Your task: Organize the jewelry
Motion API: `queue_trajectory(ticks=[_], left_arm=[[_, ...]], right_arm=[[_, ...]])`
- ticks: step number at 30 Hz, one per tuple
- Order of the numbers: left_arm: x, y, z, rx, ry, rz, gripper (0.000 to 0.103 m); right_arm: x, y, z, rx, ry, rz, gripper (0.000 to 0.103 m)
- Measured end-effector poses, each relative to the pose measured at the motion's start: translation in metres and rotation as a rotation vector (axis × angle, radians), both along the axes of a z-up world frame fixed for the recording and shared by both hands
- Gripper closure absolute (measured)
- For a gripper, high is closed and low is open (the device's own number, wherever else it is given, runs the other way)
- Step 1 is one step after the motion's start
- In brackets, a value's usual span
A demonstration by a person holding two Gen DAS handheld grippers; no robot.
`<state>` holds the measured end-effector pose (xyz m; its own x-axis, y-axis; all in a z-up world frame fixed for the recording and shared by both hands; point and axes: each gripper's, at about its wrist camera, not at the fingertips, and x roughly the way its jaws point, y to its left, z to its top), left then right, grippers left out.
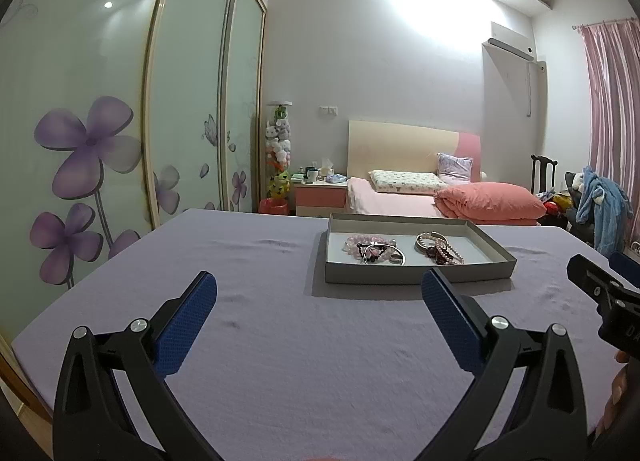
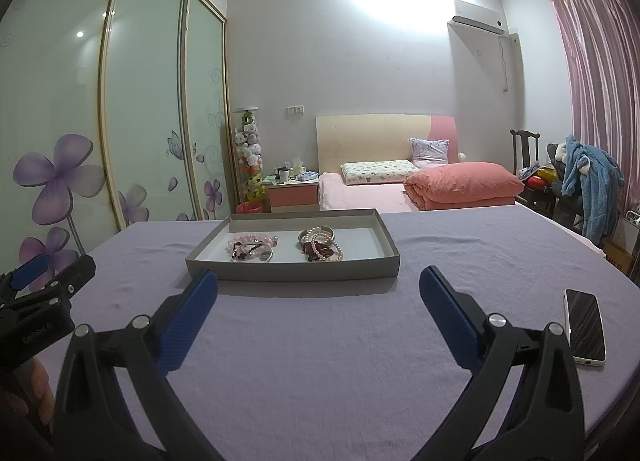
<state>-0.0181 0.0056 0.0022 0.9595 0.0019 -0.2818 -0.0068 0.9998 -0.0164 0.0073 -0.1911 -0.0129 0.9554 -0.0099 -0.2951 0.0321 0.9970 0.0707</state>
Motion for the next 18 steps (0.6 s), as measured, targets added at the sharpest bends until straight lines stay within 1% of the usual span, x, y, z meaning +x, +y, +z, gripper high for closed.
queue_trajectory(ticks=[18], left_arm=[[-0.0005,-0.0015,0.0011,0.0,0.001,-0.001,0.002]], right_arm=[[0.0005,0.0014,-0.0015,0.0,0.002,-0.001,0.004]])
